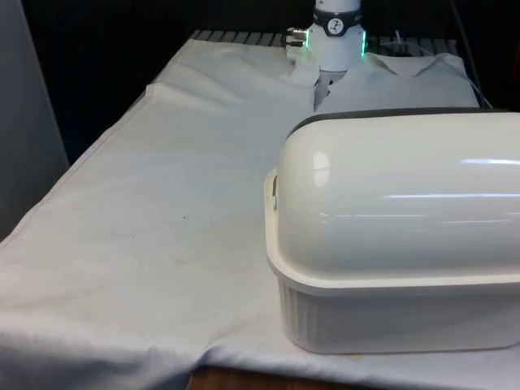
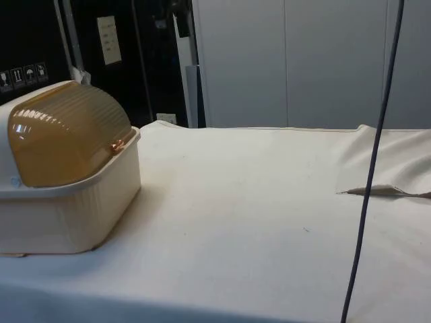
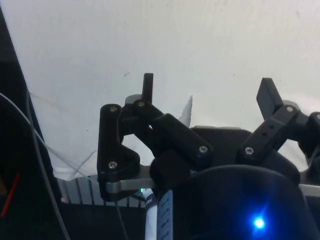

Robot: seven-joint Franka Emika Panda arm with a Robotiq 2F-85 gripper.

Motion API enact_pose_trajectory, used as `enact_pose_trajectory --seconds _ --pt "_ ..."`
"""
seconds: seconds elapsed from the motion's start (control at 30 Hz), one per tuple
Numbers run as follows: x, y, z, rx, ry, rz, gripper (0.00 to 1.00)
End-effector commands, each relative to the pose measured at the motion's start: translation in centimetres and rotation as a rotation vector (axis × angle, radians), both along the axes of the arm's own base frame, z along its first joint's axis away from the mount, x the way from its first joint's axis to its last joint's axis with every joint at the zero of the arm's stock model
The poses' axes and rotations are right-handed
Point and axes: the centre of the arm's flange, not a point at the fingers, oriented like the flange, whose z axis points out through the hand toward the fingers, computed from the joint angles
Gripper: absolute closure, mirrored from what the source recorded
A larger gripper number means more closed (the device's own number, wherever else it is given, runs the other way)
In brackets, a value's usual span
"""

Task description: Open the lid, then close it.

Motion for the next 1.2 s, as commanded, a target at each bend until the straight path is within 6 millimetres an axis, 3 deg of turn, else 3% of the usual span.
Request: enact_pose_trajectory --seconds 0.0,0.33,0.53,1.17 --pt "0.2 0.6 -0.1 -0.007 -0.003 0.0 0.0" --pt "0.3 3.0 -1.4 -0.032 -0.016 0.007 0.0" --pt "0.3 4.5 -3.3 -0.046 -0.027 0.019 0.0" --pt "0.2 5.1 -9.4 -0.045 -0.053 0.039 0.0"
